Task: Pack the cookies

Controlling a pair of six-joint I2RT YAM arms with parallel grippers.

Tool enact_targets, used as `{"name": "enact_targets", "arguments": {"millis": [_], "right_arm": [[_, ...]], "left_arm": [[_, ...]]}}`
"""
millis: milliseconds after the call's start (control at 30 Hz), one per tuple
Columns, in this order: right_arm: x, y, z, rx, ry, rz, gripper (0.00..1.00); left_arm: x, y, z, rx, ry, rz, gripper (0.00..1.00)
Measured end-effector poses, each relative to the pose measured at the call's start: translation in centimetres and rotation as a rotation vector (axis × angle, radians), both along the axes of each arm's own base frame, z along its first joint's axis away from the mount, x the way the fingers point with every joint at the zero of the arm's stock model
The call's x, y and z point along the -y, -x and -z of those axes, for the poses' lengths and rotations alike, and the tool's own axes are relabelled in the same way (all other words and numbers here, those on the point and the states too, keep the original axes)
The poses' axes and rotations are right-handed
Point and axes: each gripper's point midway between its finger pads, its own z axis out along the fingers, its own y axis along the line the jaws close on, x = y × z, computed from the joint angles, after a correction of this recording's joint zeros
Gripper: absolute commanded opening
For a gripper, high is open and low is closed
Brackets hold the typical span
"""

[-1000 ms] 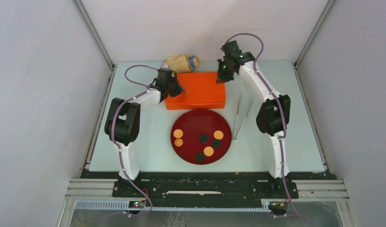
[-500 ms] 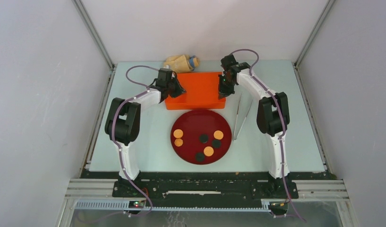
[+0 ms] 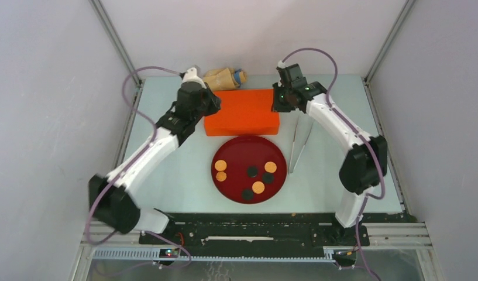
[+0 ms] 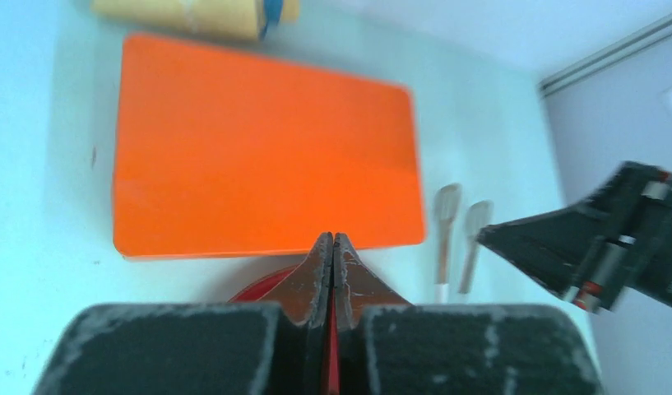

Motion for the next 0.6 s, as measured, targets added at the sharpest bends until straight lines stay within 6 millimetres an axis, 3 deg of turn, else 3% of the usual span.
{"name": "enact_targets", "arguments": {"millis": [100,200,300,433,600], "right_arm": [[0.2,0.5,-4.3,0.120,-0.042,0.005,0.39],[1.1,1.4,-6.5,0.196,-0.066,0.018,0.41],[2.5,2.5,-6.2,0.218,-0.066,0.041,0.41],[4.6,3.5,-3.7,0.186,-0.026,0.086,0.40],[6.2,2.9,-3.5,0.210,0.034,0.144,0.43]], "left_arm": [[-1.2,3.1,-6.4,0.166,0.014,-0.025,0.08],[-3.8,5.4,-8.4,0.237,0.006,-0.094,0.10],[-5.9,6.6,-7.1,0.226,-0.040,-0.156,0.12],[-7.6,7.4,-3.4,0.145,-0.143,-0.200,0.12],[-8.3,7.5,-2.7,0.126,-0.179,-0.220,0.12]]}}
